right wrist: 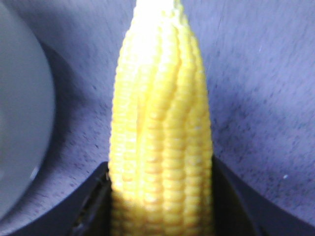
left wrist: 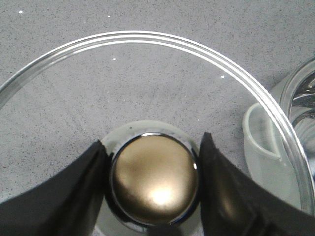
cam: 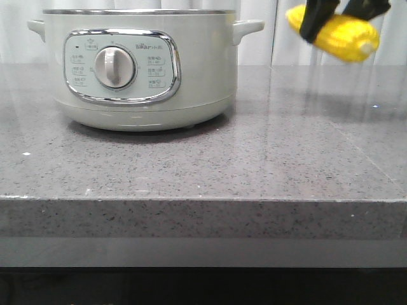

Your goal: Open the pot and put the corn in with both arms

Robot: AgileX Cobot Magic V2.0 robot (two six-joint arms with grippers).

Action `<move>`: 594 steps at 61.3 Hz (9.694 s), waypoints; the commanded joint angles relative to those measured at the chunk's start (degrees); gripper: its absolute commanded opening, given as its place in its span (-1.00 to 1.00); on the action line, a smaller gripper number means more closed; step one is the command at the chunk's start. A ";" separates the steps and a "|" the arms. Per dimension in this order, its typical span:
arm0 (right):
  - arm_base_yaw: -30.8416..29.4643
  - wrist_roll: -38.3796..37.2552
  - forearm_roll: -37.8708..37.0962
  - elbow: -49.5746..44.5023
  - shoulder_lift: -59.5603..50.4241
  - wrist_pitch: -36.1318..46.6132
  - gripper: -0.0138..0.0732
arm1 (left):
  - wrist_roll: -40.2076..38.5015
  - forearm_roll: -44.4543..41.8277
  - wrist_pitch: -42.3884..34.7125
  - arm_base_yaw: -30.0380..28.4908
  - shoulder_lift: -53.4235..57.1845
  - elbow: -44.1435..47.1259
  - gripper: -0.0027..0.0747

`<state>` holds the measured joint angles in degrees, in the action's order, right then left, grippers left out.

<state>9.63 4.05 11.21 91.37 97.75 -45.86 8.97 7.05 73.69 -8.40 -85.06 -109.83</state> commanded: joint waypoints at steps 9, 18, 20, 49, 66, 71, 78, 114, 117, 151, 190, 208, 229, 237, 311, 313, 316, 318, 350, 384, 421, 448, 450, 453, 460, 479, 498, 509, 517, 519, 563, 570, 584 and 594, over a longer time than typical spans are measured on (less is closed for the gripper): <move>1.38 0.44 4.31 6.81 -4.66 1.90 -0.21 | -0.12 1.12 -6.94 -0.12 2.78 -1.90 -0.34; 7.10 3.44 4.92 10.12 -2.80 3.24 -0.21 | -0.12 1.12 -6.94 -0.12 2.78 -1.90 -0.34; 8.43 3.50 4.92 10.87 -2.20 3.78 -0.21 | -0.12 1.12 -6.94 -0.12 2.78 -1.90 -0.34; 19.40 3.49 10.47 26.54 12.81 8.15 -0.21 | -0.12 1.12 -6.94 -0.12 2.78 -1.90 -0.34; 19.40 3.49 10.35 29.37 16.48 -1.91 -0.20 | -0.12 1.12 -6.94 -0.12 2.78 -1.90 -0.34; 19.40 3.49 10.35 29.37 16.48 -2.16 -0.09 | -0.12 1.12 -6.94 -0.12 2.78 -1.90 -0.34; 19.40 3.49 10.35 29.37 16.48 -2.16 0.23 | -0.12 1.12 -6.94 -0.12 2.78 -1.90 -0.34; 17.97 3.49 6.54 35.00 10.12 -6.49 0.15 | -0.12 1.12 -6.94 -0.12 2.78 -1.90 -0.34; 17.10 3.49 6.13 35.00 9.30 -6.94 -0.01 | -0.12 1.12 -6.94 -0.12 2.78 -1.90 -0.34; 3.74 2.40 4.32 29.07 0.93 -13.89 -0.96 | -0.12 2.80 -7.25 0.00 2.78 -1.90 -0.34; 3.16 2.40 -1.20 -31.73 -39.28 23.12 -0.96 | 2.64 9.16 -12.26 15.35 -3.53 -4.06 -0.34; 3.16 2.40 -1.20 -37.14 -45.37 21.24 -0.96 | -0.31 9.16 -9.85 21.29 -12.81 -13.52 -0.34; 3.16 2.40 -1.29 -37.14 -45.54 19.53 -0.96 | -1.61 8.89 -5.66 27.51 -22.12 -24.80 -0.34; 3.16 2.40 -1.83 -37.14 -45.54 19.59 -0.96 | -2.08 8.27 -5.66 28.70 -22.95 -25.31 -0.34; 3.16 2.40 -2.07 -37.14 -45.54 20.57 -0.96 | -2.13 5.62 -1.64 31.54 -25.54 -25.31 -0.34; 3.16 2.40 -2.07 -37.14 -45.54 20.69 -0.96 | -2.13 5.62 -1.64 31.54 -25.54 -25.31 -0.34; 3.16 2.40 -2.07 -37.14 -45.54 20.69 -0.96 | -2.13 5.62 -1.64 31.54 -25.54 -25.31 -0.34; 3.16 2.40 -2.07 -37.14 -45.54 20.81 -0.96 | -2.13 5.83 -1.64 31.54 -25.54 -25.31 -0.33; 3.16 2.40 -2.07 -37.14 -45.54 21.27 -0.96 | -2.13 7.19 -1.64 31.54 -24.80 -25.31 0.05; 3.16 2.35 -2.07 -37.14 -45.54 21.77 -0.96 | -2.13 7.19 -1.64 31.54 -23.77 -25.31 0.16; 3.16 2.35 -2.07 -37.14 -45.54 21.84 -0.96 | -2.13 6.71 -3.73 31.54 -19.09 -25.69 0.27; 3.16 2.35 -2.07 -37.14 -45.54 21.69 -0.96 | -2.13 6.63 -3.79 31.54 -18.43 -25.69 -0.98; 3.16 2.35 -2.07 -37.14 -45.54 21.69 -0.96 | -2.13 6.63 -3.79 31.54 -18.43 -25.69 -0.98; 3.16 2.35 -2.07 -37.14 -45.54 21.78 -0.96 | -2.13 6.63 -3.79 31.54 -18.43 -25.69 -0.98; 3.16 2.28 -2.07 -37.14 -45.54 22.85 -0.96 | -2.13 6.59 -3.53 31.54 -18.43 -25.69 -0.98; -2.60 -0.89 -2.07 -38.54 -47.25 27.42 -0.96 | -2.02 1.43 -2.02 31.54 -11.86 -20.76 -0.98; -3.53 -0.89 -2.07 -52.49 -60.63 37.63 -0.96 | 0.05 -0.02 -20.90 31.54 6.09 5.97 -0.98; -3.53 -0.89 -2.07 -58.92 -67.97 42.32 -0.96 | 0.05 -1.33 -37.98 31.54 21.92 31.66 -0.98; -3.53 -0.89 -2.07 -60.77 -70.53 41.83 -0.96 | 0.05 -1.62 -47.35 31.54 33.87 49.05 -0.98; -3.53 -0.89 -2.07 -61.06 -70.79 41.63 -0.96 | 0.05 -1.62 -49.74 31.54 37.07 53.63 -0.98; -3.53 -0.89 -2.07 -63.53 -72.30 41.36 -0.96 | -0.16 0.22 -55.30 31.54 72.35 83.01 -0.98; -3.53 -0.89 -2.07 -63.53 -72.30 41.36 -0.96 | -0.16 0.22 -55.30 31.54 72.35 83.01 -0.98; -3.53 -0.89 -2.07 -63.53 -72.30 41.36 -0.96 | -0.16 0.22 -55.30 31.54 72.35 83.01 -0.98; -3.53 -0.89 -2.07 -63.53 -72.30 41.36 -0.96 | -0.16 0.22 -55.30 31.54 72.35 83.01 -0.98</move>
<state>6.39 3.22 9.21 26.23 25.34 -9.20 9.10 6.51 23.22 22.74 -12.12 -25.45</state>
